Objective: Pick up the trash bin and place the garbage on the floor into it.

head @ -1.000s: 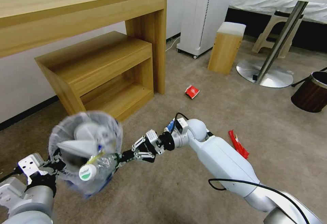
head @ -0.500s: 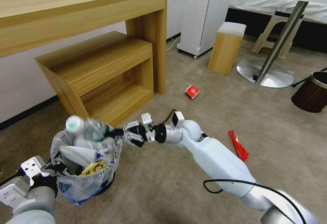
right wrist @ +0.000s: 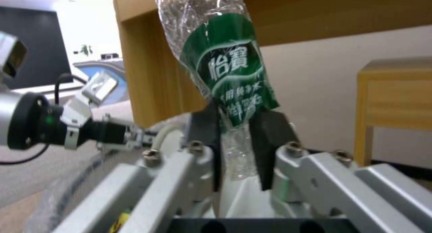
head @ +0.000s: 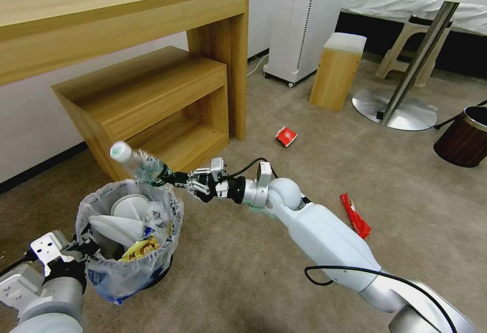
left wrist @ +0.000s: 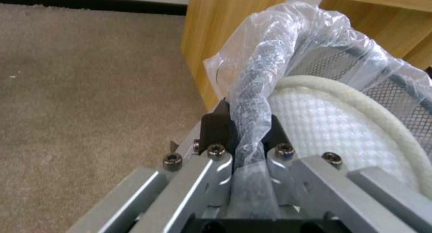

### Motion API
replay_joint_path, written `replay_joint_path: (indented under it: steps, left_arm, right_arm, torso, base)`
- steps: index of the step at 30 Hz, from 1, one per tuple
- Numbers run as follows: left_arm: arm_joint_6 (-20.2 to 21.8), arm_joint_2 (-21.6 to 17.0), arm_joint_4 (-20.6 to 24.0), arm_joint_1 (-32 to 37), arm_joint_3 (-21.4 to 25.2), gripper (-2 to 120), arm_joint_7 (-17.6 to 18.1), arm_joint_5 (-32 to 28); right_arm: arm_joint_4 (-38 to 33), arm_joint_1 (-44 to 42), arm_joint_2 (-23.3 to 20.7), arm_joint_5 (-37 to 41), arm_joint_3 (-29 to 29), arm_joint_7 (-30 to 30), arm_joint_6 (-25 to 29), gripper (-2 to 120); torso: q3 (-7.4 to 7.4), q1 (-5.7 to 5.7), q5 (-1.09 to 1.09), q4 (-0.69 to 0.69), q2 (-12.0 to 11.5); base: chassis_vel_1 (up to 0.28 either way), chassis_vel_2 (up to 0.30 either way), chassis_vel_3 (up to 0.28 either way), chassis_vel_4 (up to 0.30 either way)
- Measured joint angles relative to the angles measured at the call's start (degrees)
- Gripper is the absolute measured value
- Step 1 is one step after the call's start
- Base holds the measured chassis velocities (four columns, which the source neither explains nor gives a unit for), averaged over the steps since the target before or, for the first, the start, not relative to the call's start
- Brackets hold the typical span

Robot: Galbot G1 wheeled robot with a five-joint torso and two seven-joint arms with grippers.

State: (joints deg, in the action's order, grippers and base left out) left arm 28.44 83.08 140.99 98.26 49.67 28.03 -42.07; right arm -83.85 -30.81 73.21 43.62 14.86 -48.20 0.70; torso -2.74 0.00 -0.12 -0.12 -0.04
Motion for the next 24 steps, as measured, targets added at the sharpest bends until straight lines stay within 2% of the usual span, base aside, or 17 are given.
replay_joint_path:
  steps: [2, 3, 6, 11, 18, 19, 22, 24]
  left_arm:
    - [0.0, -0.03, 0.39, 0.21, 0.1, 3, 0.0, -0.1]
    - [0.0, -0.03, 0.39, 0.21, 0.1, 3, 0.0, -0.1]
    - [0.0, 0.01, 0.8, 0.46, 0.21, 3, 0.0, -0.18]
    - [-0.02, 0.17, 0.96, 0.62, 0.23, 3, 0.0, -0.19]
    - [-0.07, 0.49, 1.29, 0.72, 0.13, 3, 0.03, 0.0]
    - [-0.07, 0.49, 1.29, 0.72, 0.13, 3, 0.03, 0.0]
    - [-0.07, 0.65, 1.58, 0.8, 0.03, 3, 0.04, 0.06]
    - [-0.07, 0.67, 1.67, 0.88, 0.03, 3, 0.05, 0.07]
  right_arm:
    - [-0.03, -0.07, -0.01, -0.45, 0.33, -0.01, -0.16, 30]
    - [-0.03, -0.07, -0.01, -0.45, 0.33, -0.01, -0.16, 30]
    - [-0.03, -0.02, 0.15, -0.95, 0.9, -0.38, -0.21, 46]
    - [0.1, 0.12, 0.35, -1.24, 1.18, -0.71, -0.22, 58]
    - [1.23, 0.71, 1.25, -3.65, 1.77, -0.65, -0.61, 88]
    - [1.23, 0.71, 1.25, -3.65, 1.77, -0.65, -0.61, 88]
    - [1.25, 1.49, 1.41, -6.11, 2.62, -0.56, -1.69, 99]
    - [1.25, 1.83, 1.41, -6.95, 2.95, -0.56, -1.95, 100]
  torso:
    - [0.0, 0.0, 0.0, 0.0, 0.0]
    - [0.0, 0.0, 0.0, 0.0, 0.0]
    - [0.0, 0.0, 0.0, 0.0, 0.0]
    - [0.0, 0.0, 0.0, 0.01, 0.0]
    - [0.0, 0.0, 0.0, 0.0, 0.0]
    - [0.0, 0.0, 0.0, 0.0, 0.0]
    - [0.0, 0.0, 0.0, 0.0, 0.0]
    - [0.0, 0.0, 0.0, 0.0, 0.0]
  base:
    - [0.0, 0.0, 0.0, 0.0]
    - [0.0, 0.0, 0.0, 0.0]
    - [0.0, 0.0, 0.0, 0.0]
    - [0.0, 0.0, 0.0, 0.0]
    - [0.0, 0.0, 0.0, 0.0]
    - [0.0, 0.0, 0.0, 0.0]
    - [0.0, 0.0, 0.0, 0.0]
    - [0.0, 0.0, 0.0, 0.0]
